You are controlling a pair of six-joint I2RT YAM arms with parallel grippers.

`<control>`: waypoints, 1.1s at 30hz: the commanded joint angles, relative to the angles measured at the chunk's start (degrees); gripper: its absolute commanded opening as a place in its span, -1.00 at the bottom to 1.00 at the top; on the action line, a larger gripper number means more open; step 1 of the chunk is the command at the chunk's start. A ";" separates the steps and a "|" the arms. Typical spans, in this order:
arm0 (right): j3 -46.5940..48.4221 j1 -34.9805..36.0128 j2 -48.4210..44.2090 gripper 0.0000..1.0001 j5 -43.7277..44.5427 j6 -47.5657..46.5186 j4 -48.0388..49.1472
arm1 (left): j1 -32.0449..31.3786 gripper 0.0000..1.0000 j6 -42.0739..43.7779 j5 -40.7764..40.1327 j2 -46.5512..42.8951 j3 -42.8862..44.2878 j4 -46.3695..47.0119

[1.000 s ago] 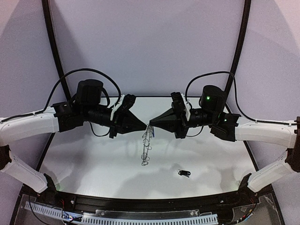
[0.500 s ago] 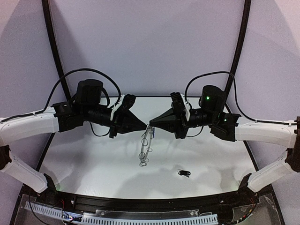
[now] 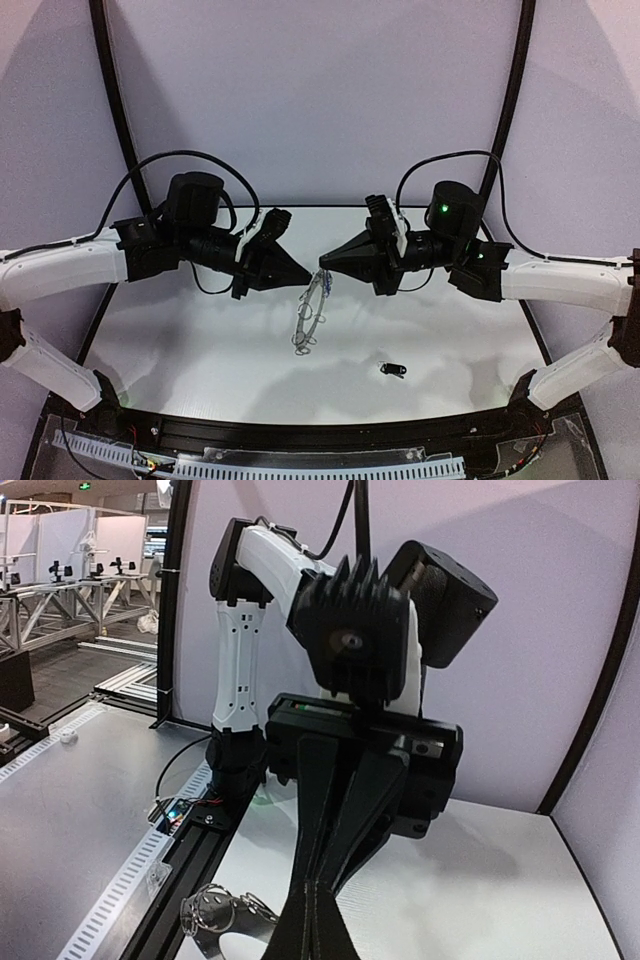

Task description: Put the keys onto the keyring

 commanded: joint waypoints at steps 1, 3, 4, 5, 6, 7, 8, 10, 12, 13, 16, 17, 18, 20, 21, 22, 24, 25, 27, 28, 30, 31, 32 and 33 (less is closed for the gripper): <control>2.32 0.43 1.08 -1.00 -2.70 1.70 3.39 | 0.06 -0.98 1.57 2.28 0.12 1.81 -1.66; 2.57 0.38 1.28 -1.00 -3.65 1.76 2.98 | 0.06 -0.99 1.83 2.19 0.00 1.92 -1.81; 2.53 0.42 1.19 -1.00 -4.05 1.62 2.28 | 0.06 -0.98 1.90 2.10 -0.11 1.79 -1.64; 2.49 0.43 0.98 -1.00 -4.32 1.56 1.80 | 0.06 -0.98 1.95 2.03 -0.21 1.71 -1.50; 2.42 0.43 0.77 -1.00 -4.69 1.26 0.84 | 0.06 -0.98 1.79 1.66 -0.40 1.45 -1.03; 2.41 0.43 0.59 -1.00 -4.61 1.17 -0.07 | 0.06 -0.98 1.72 1.48 -0.67 1.27 -0.80; 2.45 0.43 0.45 -1.00 -4.50 1.01 -0.73 | 0.06 -0.98 1.73 1.41 -0.80 0.97 -0.46; 2.39 0.43 0.59 -1.00 -4.20 1.16 -1.17 | 0.10 -0.98 1.59 1.37 -1.07 0.77 0.12; 2.48 0.51 0.76 -1.00 -3.95 1.17 -1.67 | 0.07 -0.98 1.20 1.13 -1.15 0.56 0.83; 2.41 0.52 0.88 -1.00 -3.74 1.18 -1.83 | 0.08 -0.98 1.20 1.13 -1.12 0.50 1.12; 2.39 0.60 0.90 -1.00 -2.08 0.73 -1.79 | 0.06 -0.98 1.07 1.48 -1.07 0.59 1.42; 2.56 0.60 1.01 -1.00 -1.96 0.65 -1.83 | 0.06 -0.98 1.09 1.39 -0.99 0.54 1.52; 2.69 0.65 1.11 -1.00 -2.07 0.58 -2.01 | 0.06 -0.98 1.00 1.32 -1.01 0.50 1.73; 2.92 0.65 1.40 -1.00 -2.33 0.40 -2.41 | 0.06 -0.98 0.90 1.07 -1.02 0.41 1.95; 3.04 0.69 1.57 -1.00 -2.29 0.26 -2.49 | 0.10 -0.98 0.92 1.07 -1.02 0.40 2.19; 3.09 0.65 1.70 -1.00 -2.26 0.17 -2.75 | 0.13 -0.98 0.93 1.03 -1.07 0.40 2.30; 3.21 0.69 1.85 -1.00 -1.99 -0.10 -3.22 | 0.06 -0.98 0.86 0.94 -1.10 0.36 2.60; 3.24 0.69 1.86 -1.00 -1.99 -0.25 -3.38 | 0.06 -0.98 0.77 0.88 -1.11 0.33 2.68; 3.37 0.69 1.84 -1.00 -1.62 -0.61 -3.83 | 0.06 -0.98 0.67 0.77 -1.03 0.39 2.97; 3.41 0.69 1.82 -1.00 -1.46 -0.79 -4.13 | 0.06 -0.98 0.72 0.79 -1.03 0.39 2.96; 3.23 0.69 1.70 -1.00 -1.02 -0.93 -4.16 | 0.13 -0.98 0.76 0.84 -0.95 0.41 3.10; 3.06 0.69 1.54 -1.00 -0.66 -1.02 -4.08 | 0.07 -0.98 0.76 0.82 -0.94 0.40 3.07; 2.99 0.71 1.44 -1.00 -0.58 -1.09 -4.06 | 0.07 -0.98 0.72 0.77 -0.94 0.40 3.05; 2.73 0.69 1.06 -1.00 -0.51 -1.12 -3.62 | 0.06 -0.99 0.80 0.54 -0.93 0.40 2.88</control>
